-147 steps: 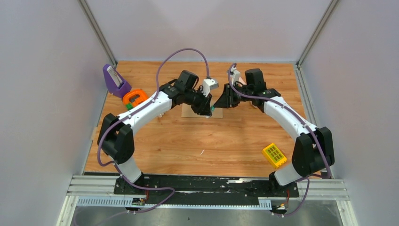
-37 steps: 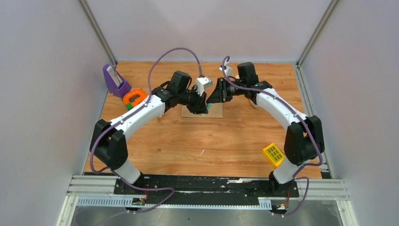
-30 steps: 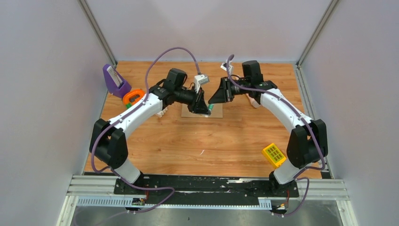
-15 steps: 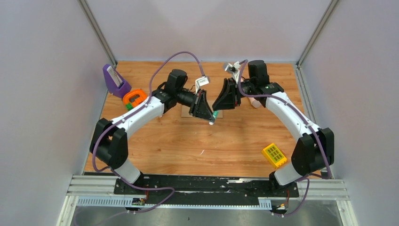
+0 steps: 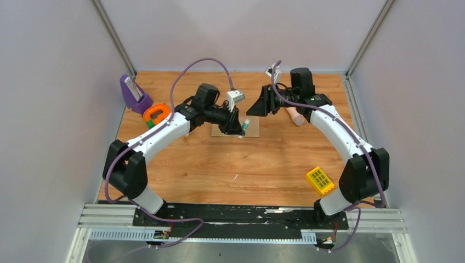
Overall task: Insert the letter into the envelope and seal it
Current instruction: Screw the solid glue.
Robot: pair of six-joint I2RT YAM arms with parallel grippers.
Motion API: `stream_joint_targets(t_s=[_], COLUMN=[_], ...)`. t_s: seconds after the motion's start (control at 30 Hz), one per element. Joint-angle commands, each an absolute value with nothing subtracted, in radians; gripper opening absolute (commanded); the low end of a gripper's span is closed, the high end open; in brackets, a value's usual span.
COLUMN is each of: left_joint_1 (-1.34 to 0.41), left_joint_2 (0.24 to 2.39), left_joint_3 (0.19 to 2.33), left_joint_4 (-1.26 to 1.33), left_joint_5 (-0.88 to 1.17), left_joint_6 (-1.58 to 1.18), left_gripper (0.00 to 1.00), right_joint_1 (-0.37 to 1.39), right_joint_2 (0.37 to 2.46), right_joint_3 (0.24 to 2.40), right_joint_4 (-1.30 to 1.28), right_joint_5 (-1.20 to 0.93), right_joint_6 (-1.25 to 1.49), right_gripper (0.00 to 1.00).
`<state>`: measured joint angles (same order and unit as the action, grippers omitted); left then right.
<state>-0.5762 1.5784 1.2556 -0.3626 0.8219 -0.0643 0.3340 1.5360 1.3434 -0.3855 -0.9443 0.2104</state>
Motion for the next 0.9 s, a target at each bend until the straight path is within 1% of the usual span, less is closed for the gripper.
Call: stream_joint_targets(t_s=[0.0,0.13,0.3,0.4,0.47,0.53,0.87], left_joint_1=[-0.586,-0.590,-0.597,-0.600,-0.600,-0.602,-0.609], left_joint_2=[1.541,1.539,1.545,1.546,1.548,1.549,1.549], left_joint_3=[1.305,1.305,1.308,1.307,1.306,1.305,1.306], left_joint_4=[-0.395,-0.405,-0.408,-0.409,-0.409,-0.408,-0.414], left_joint_5=[0.582,0.536,0.532,0.529,0.527,0.529,0.542], left_joint_6=[-0.002,0.029,0.036,0.040,0.041,0.041,0.050], left_gripper=[0.00,0.00,0.00,0.00,0.00,0.00,0.00], right_joint_1=[0.353,0.382,0.393,0.393,0.393,0.393,0.397], right_joint_2=[1.586,1.630,1.669,1.673,1.672,1.673,1.694], right_joint_3=[1.369,1.373,1.389,1.397,1.398,1.401,1.422], right_joint_4=[-0.426,-0.436,-0.444,-0.445,-0.445,-0.447,-0.447], right_joint_5=[-0.805,-0.785,-0.793,-0.806,-0.807,-0.808,-0.872], right_joint_6=[0.286,0.278,0.272,0.270,0.269,0.267,0.274], right_gripper=[0.54,0.54,0.52,0.49,0.43,0.40,0.41])
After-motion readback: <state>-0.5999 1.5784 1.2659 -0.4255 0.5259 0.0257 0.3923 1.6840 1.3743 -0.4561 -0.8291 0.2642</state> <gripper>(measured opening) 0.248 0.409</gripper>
